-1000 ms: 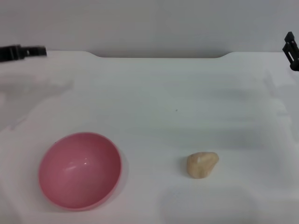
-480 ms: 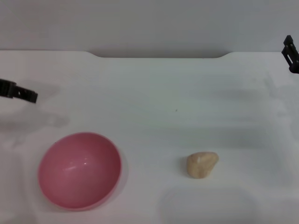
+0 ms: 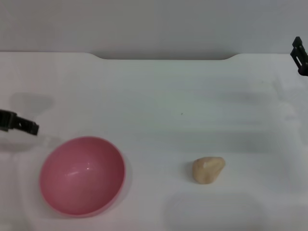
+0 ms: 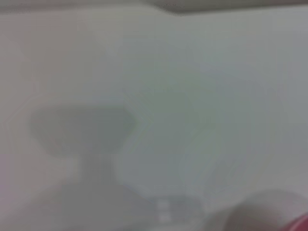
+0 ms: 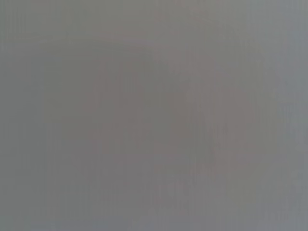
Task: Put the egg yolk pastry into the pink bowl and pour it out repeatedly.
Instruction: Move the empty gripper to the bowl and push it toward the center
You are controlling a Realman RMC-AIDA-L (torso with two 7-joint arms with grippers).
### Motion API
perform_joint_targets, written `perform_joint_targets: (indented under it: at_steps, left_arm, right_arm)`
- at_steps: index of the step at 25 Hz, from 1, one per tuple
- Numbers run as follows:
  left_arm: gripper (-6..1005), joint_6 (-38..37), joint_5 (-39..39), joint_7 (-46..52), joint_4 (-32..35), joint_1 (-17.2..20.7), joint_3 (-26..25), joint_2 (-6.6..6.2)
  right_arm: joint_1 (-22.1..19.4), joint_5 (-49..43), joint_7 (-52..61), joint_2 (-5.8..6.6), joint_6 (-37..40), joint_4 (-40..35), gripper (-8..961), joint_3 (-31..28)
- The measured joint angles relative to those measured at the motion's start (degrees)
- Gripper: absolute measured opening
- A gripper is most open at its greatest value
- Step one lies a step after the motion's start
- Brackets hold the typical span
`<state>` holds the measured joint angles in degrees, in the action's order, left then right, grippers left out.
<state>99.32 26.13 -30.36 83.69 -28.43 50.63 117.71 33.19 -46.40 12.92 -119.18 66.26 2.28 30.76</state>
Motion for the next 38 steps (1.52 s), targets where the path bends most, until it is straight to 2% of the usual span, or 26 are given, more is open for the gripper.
perform_joint_targets:
  at_steps: [17,32,38]
  left_arm:
    - [785,3.8,2.7,0.0,-7.9,-1.6,1.5,-0.04]
    - [785,-2.3,2.8,-1.8,-16.9,-2.9,4.3,-0.12]
    - [786,-4.3,3.5,-2.5,-18.0,-3.2,4.7,0.17]
  right_arm:
    - [0.7,0.2,-0.4,0.09,-2.1,-0.8,663,0.0]
    - [0.6,0.0,-0.1,0.09,-2.2,-1.3,663,0.0]
    - [0.3,-0.1,-0.1,0.09,-2.2,-1.4,664,0.1]
